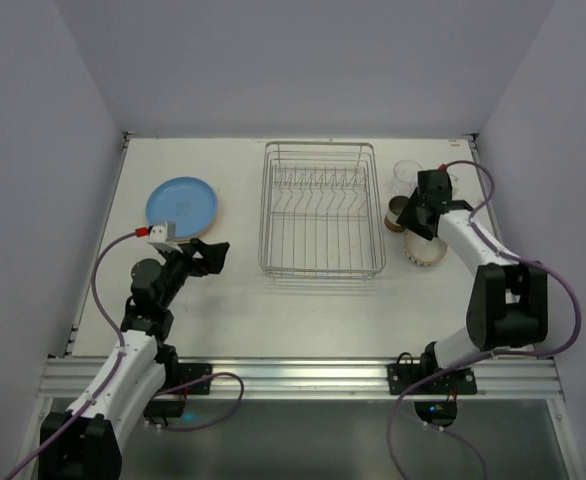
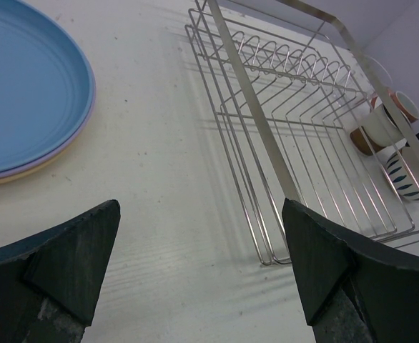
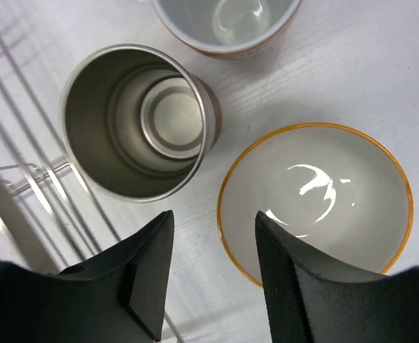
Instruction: Unload the mixed dishes from the dish rack
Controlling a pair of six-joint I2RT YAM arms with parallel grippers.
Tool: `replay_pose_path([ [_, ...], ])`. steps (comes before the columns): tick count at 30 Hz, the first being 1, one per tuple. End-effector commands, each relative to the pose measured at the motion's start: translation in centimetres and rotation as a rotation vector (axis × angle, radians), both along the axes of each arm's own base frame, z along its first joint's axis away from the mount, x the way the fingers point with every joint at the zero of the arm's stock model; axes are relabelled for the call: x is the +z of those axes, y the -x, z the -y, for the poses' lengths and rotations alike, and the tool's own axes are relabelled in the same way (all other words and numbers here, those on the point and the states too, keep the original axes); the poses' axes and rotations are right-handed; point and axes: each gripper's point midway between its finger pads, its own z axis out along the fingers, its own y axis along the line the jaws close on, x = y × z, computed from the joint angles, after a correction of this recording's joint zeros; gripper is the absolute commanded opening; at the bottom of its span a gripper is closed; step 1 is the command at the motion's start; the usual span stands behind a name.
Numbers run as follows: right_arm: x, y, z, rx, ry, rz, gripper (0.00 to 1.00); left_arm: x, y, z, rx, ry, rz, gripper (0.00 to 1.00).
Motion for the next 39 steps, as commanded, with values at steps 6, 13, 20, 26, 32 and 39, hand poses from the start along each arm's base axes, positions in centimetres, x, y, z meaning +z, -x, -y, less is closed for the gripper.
replay_pose_path([
  [6,7.3,1.4,-1.9,0.107,-0.091,0.270,0.79,0.9,-0.4,-0.6,0.021,-0.023,0.047,1.00],
  [13,11.1,5.0,-3.7,0.237,-0.144,0.495,0.99,0.9,-0.3,-0.3,0.008,-0.017,0.050,1.00],
  [20,12.3,8.5,-5.1,0.338,-0.177,0.587,0.99,0.9,-0.3,-0.1,-0.003,-0.015,0.053,1.00],
  [26,14.0,11.8,-6.9,0.449,-0.231,0.775,0.99,1.1,-0.2,-0.1,-0.006,-0.013,0.063,1.00],
  [32,12.3,13.5,-7.6,0.455,-0.298,0.765,0.99,1.5,0.0,0.1,-0.019,-0.007,0.076,1.00],
  [39,9.3,13.7,-8.0,0.457,-0.333,0.751,0.99,1.4,0.0,0.2,-0.022,-0.007,0.073,1.00],
])
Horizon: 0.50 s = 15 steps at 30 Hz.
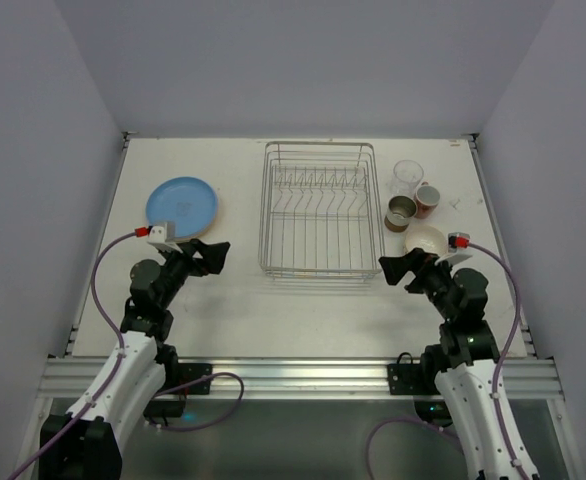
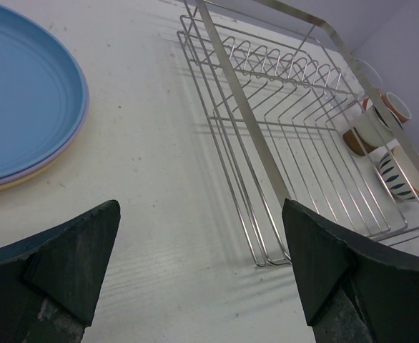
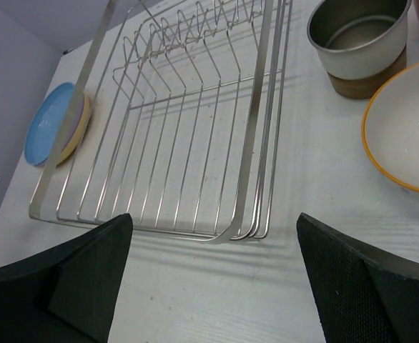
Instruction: Unload the mixed dishes from the dish rack
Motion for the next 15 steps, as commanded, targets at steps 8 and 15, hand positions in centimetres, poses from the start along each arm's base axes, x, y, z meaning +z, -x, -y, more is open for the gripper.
replay_pose_path([
  [8,-0.7,-0.2,-0.8,0.035,-0.042,0.034,0.99,0.8,-0.1,0.0,-0.008,-0.012,0.051,1.00],
  [15,-0.7,-0.1,-0.6,0.019,-0.050,0.065,0.99,0.8,-0.1,0.0,-0.011,-0.006,0.050,1.00],
])
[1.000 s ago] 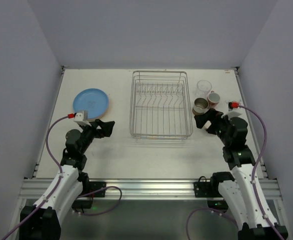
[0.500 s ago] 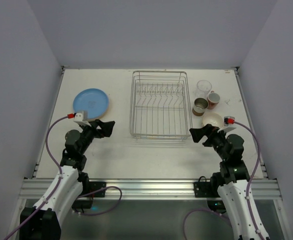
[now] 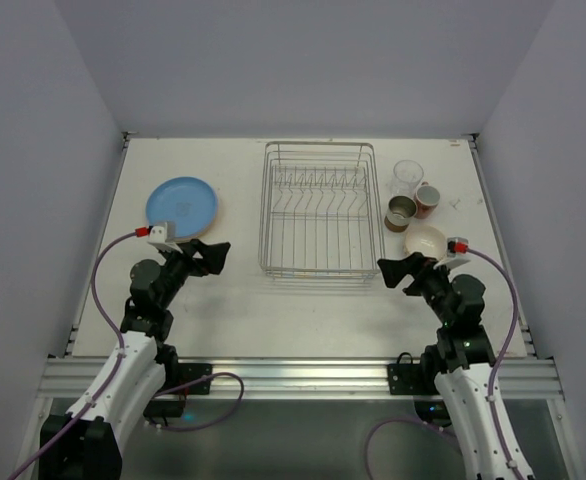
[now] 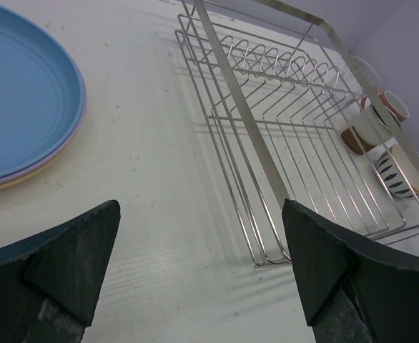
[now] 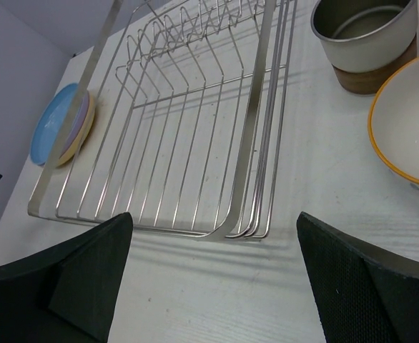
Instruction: Unload the mixed dishes from the dish rack
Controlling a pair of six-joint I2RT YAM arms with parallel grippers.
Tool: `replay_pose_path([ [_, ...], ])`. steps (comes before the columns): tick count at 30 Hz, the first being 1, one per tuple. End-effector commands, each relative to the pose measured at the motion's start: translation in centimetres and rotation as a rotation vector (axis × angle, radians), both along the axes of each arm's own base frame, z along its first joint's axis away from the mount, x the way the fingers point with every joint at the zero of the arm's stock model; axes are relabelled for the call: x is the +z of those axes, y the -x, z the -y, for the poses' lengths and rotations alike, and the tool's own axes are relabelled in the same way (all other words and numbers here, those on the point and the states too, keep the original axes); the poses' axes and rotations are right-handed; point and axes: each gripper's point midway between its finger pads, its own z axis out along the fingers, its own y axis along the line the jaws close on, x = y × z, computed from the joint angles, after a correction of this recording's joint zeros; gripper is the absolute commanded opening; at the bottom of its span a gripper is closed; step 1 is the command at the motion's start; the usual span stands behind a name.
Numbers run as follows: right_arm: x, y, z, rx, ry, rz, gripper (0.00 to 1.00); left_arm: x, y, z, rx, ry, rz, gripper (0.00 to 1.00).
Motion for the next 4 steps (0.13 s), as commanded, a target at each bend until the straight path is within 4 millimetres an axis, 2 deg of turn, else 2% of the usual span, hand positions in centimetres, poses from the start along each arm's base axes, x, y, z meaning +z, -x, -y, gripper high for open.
replay_pose_path([
  [1,1.48,-0.23,-0.16,0.004,-0.020,0.068,0.99,0.72,-0.15,-0.04,-0.006,-0.007,0.045,1.00],
  [4,1.39,-0.34,0.08,-0.014,-0.024,0.058,0.99,0.75,-0.18,0.00,-0.007,-0.006,0.043,1.00],
])
